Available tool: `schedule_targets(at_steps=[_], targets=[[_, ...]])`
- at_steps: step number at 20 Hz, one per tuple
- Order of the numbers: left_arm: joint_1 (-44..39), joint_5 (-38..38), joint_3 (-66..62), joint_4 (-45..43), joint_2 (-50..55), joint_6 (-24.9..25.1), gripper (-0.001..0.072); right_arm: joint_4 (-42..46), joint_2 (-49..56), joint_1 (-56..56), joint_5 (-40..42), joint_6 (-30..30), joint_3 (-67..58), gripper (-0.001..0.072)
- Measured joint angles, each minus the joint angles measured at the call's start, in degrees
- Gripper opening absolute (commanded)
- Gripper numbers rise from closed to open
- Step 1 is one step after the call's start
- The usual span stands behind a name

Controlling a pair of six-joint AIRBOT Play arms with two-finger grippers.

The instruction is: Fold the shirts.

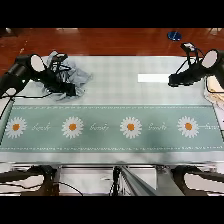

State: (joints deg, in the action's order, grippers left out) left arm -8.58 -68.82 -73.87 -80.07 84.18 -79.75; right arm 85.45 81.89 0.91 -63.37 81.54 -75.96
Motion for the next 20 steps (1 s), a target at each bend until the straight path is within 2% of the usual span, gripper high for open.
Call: schedule_targets(at_steps=[8,10,12,13,14,17,20], targets=[[0.0,-0.6,0.0,0.6,0.2,0.0,0.0676,0.1,0.0,0.0,1.5,0.2,0.0,0.0476],[0.0,-0.5,-0.2,0.7,0.2,0.0,0.0624,0.2,0.0,0.0,1.7,0.1,0.0,0.0476],[0.6,1.1,-1.7,0.6,0.2,-0.7,0.0625,0.2,0.0,0.0,2.3,-0.3,0.0,0.0476],[1.4,2.6,-3.3,0.2,0.2,-1.6,0.0636,0.3,0.0,0.0,2.4,-0.3,0.0,0.0476],[2.4,4.2,-4.9,-0.4,0.2,-2.5,0.072,0.5,0.0,0.0,2.5,-0.5,0.0,0.0476],[7.5,9.9,-9.1,-1.1,0.2,-5.0,0.072,0.9,0.0,0.0,2.4,-0.5,0.0,0.0476],[12.2,13.5,-10.8,0.2,1.8,-5.4,0.072,0.9,0.0,0.0,2.2,-0.6,0.0,0.0476]])
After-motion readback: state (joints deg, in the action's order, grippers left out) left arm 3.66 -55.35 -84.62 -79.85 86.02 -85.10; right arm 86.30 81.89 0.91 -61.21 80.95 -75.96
